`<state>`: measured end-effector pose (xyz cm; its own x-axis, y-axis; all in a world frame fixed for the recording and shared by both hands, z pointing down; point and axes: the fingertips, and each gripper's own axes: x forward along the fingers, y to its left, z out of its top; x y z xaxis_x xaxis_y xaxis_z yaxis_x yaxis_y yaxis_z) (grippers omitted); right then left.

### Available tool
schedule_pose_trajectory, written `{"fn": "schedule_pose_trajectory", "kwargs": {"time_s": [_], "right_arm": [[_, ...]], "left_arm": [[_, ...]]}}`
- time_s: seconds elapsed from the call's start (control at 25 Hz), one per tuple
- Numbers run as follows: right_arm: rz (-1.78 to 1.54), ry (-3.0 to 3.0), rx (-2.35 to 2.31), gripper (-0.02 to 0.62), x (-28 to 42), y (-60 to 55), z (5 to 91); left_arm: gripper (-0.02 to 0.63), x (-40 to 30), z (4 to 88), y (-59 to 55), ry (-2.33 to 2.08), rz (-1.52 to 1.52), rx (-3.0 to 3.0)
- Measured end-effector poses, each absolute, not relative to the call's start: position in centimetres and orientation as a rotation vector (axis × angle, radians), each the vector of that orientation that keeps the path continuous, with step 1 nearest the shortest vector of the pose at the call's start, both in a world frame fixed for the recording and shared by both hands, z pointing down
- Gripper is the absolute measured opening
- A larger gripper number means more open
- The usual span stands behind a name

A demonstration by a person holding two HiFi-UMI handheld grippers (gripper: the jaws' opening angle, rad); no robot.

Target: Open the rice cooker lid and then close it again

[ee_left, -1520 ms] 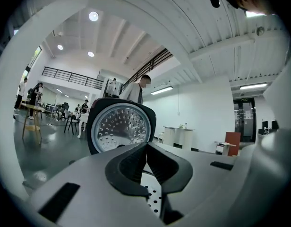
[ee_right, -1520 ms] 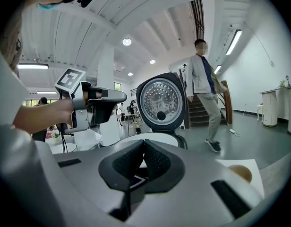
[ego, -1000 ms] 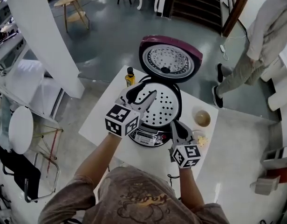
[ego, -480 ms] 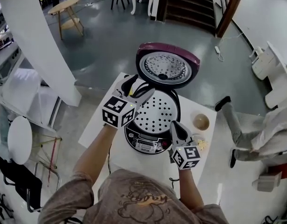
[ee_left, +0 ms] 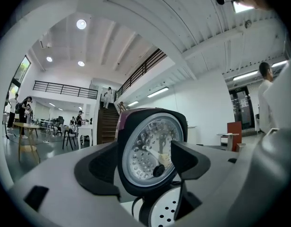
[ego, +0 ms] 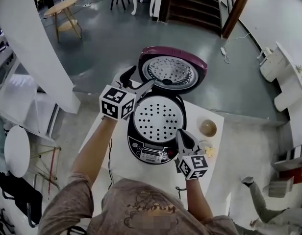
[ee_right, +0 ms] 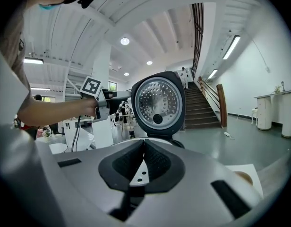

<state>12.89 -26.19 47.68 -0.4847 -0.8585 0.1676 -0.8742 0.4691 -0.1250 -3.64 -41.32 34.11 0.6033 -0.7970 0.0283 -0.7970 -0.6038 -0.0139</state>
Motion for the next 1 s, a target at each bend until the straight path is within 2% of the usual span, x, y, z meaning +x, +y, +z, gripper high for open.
{"fn": "schedule_pose_trajectory", "kwargs": {"time_s": [1.0], "right_arm": [[0.284,-2.543,1.6,0.002,13.9,-26.8,48.1]], "left_arm": [[0.344,-3.1,33.4,-48.5,-1.302,0.123,2.938]]}}
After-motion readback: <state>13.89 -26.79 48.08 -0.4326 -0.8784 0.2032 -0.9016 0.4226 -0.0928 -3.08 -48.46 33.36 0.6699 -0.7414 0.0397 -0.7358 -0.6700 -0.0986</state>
